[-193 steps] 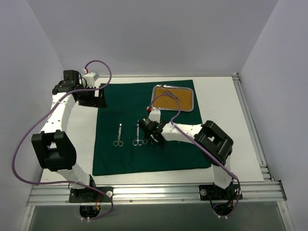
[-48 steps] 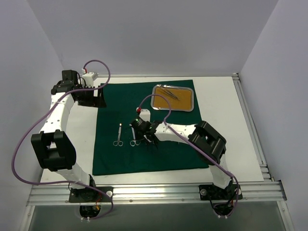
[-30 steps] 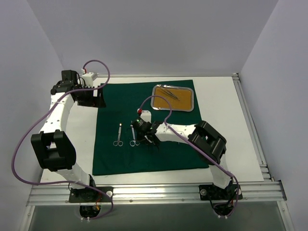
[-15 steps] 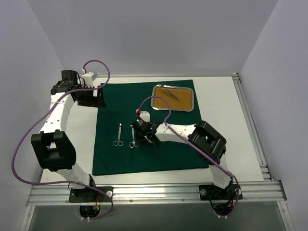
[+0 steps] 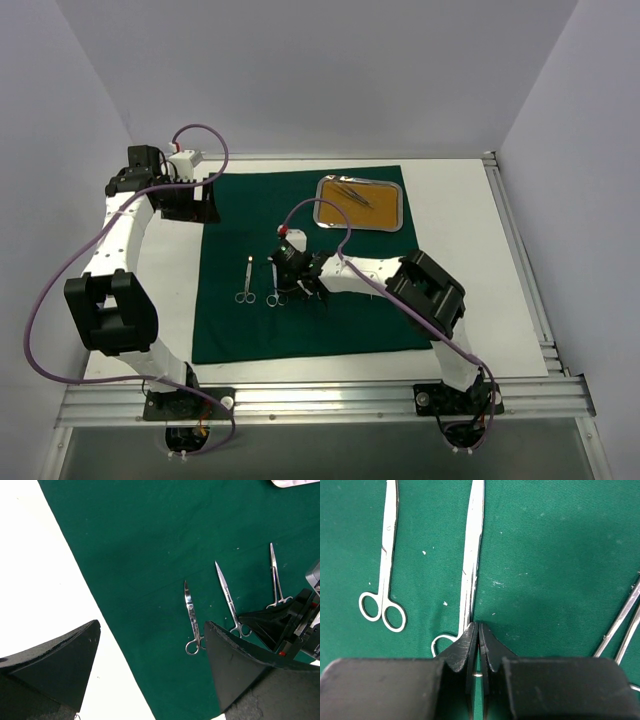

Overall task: Open and lay out the surgical kit
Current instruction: Adjust the medical item in the surgical kit.

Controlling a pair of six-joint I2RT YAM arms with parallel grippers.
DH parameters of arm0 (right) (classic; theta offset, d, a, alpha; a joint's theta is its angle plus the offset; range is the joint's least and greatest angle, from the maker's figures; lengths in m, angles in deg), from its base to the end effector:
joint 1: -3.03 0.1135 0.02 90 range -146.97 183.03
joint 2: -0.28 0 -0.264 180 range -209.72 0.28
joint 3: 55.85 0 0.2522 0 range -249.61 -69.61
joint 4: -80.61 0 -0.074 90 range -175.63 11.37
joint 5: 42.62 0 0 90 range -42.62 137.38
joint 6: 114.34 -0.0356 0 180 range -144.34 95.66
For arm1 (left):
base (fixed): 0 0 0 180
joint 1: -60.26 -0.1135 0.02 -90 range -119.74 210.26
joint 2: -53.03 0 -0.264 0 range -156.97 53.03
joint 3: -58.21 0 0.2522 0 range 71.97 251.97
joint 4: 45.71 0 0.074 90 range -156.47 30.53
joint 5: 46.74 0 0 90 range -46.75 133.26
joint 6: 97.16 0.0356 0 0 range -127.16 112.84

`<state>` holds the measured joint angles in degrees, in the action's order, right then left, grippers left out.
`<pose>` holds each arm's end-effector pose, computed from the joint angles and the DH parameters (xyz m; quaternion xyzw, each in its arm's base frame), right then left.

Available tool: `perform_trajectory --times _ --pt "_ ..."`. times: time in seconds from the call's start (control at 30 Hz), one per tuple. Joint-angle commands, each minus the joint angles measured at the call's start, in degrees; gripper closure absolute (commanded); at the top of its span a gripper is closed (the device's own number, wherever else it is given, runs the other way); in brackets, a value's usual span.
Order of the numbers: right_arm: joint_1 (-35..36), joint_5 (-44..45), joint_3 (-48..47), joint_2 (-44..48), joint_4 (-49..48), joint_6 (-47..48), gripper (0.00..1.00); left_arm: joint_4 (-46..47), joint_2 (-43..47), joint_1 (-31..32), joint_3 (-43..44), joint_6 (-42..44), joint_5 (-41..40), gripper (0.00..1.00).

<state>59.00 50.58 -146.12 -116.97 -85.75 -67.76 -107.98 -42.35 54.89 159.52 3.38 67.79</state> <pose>0.2528 0.3708 0.1625 -0.0877 0.9041 0.3020 0.2894 0.3544 0.0185 0.3138 0.1036 0.9316 -0.1622 0.3083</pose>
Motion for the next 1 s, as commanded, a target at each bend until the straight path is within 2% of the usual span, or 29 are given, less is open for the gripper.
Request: perform_trajectory --times 0.0,0.4,0.53,0.67,0.8,0.97 --pt "0.02 -0.13 -1.36 -1.31 0.74 0.00 1.00 0.26 1.86 -0.43 0.25 -0.26 1.22 0.06" --pt "-0.86 -0.75 -2.06 -1.58 -0.85 -1.32 1.00 0.43 1.77 -0.43 0.25 -0.26 1.22 0.06" --pt "-0.86 2.77 -1.62 1.23 -0.06 -0.62 1.00 0.43 1.86 -0.43 0.17 -0.09 1.13 0.06" --pt "-1.03 9.78 -3.91 4.57 6.88 2.19 1.00 0.52 1.77 -0.43 0.17 -0.09 1.22 0.06" --pt "-3.92 11.21 -2.60 7.91 9.61 3.25 0.84 0.52 1.77 -0.43 0.08 -0.09 1.39 0.06" --pt "-7.44 11.83 1.63 8.88 10.40 3.43 0.78 0.52 1.68 -0.43 0.17 -0.09 1.48 0.06"
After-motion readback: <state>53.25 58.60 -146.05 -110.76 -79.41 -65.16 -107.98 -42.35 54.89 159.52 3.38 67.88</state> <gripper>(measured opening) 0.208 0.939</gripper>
